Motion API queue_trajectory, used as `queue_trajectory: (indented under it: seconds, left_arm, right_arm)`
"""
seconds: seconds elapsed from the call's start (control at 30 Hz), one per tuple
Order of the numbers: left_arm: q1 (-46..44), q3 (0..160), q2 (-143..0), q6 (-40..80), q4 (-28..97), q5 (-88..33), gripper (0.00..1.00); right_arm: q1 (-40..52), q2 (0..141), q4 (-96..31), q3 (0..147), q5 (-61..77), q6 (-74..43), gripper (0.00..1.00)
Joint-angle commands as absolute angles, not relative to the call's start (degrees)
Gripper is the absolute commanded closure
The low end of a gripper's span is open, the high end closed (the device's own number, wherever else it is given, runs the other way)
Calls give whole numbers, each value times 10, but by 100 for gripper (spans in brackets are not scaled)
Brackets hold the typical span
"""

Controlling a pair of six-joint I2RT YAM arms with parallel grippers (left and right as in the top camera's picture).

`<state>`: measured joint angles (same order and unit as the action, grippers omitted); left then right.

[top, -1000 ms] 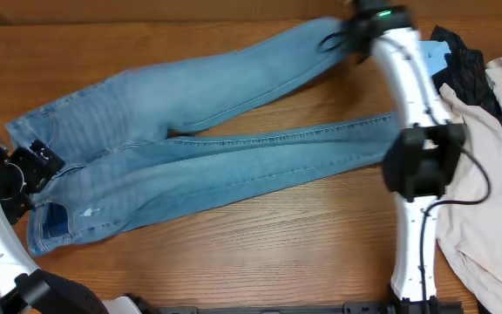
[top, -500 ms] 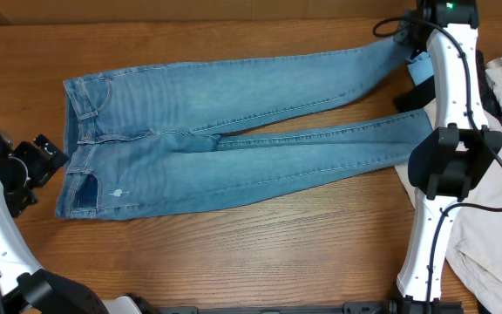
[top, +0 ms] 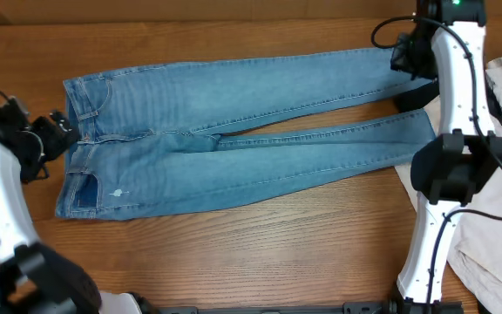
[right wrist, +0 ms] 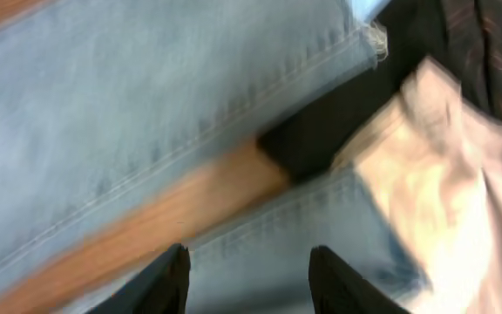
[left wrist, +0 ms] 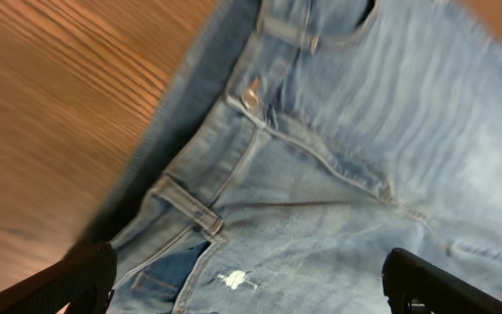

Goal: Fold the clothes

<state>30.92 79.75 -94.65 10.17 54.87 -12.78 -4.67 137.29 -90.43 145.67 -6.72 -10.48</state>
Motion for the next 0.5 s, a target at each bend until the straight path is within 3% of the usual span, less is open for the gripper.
queue_trajectory:
  seconds: [0.0, 0.23, 0.47]
  left_arm:
    - [282, 807, -1011, 70, 552, -151, 0]
    - [264, 808, -1094, 65, 432, -151, 2]
    - [232, 808, -1161, 44, 317, -234, 46]
  right_arm:
    - [-46, 1308, -953, 1474, -16, -105, 51]
    - [-45, 1305, -971, 1471, 73, -100, 46]
    - [-45, 1305, -971, 1471, 50, -98, 48]
